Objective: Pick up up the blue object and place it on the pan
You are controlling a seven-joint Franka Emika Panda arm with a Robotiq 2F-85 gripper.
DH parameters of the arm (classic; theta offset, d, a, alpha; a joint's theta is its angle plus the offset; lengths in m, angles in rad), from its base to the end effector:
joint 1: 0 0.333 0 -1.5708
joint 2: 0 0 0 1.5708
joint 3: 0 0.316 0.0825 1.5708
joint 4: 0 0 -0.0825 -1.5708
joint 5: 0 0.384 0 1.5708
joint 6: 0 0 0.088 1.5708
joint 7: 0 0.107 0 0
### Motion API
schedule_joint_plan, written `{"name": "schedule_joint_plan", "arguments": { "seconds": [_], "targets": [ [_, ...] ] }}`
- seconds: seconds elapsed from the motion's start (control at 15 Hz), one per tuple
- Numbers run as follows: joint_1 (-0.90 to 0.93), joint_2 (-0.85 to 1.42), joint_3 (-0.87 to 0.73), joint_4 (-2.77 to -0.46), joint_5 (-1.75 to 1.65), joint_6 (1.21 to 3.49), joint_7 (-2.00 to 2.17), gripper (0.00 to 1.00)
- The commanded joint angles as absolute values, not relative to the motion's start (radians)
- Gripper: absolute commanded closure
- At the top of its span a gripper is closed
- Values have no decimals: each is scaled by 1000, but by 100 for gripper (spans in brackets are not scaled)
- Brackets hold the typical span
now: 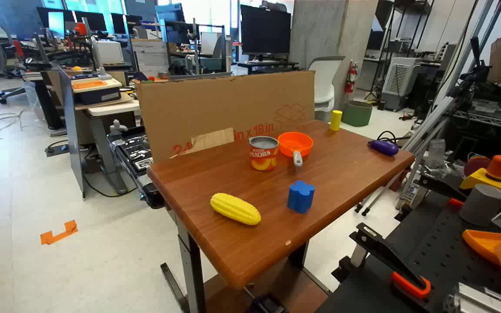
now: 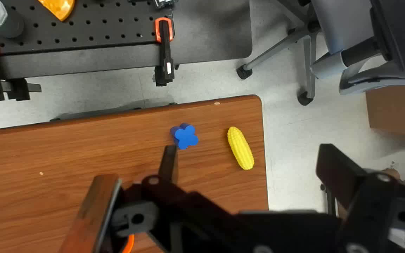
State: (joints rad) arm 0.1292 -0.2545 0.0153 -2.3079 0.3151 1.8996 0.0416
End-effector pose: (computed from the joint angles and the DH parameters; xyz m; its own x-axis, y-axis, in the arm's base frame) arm 0.4430 0.0875 0.4383 0.9840 0.0010 -0.1780 -0.0467 -0.9635 -0.2637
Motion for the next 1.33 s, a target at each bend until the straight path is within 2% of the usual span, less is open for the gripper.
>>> {"name": "schedule_joint_plan", "arguments": {
  "seconds": [0.0, 0.6, 0.67, 1.27],
  "targets": [
    [110, -254, 33, -2306, 319, 1898, 38, 0],
    [110, -254, 33, -2306, 319, 1898, 38, 0],
    [112, -233, 35, -2315, 312, 1960, 8, 0],
    [115, 13, 56, -2277, 211, 2030, -17, 0]
  ]
}}
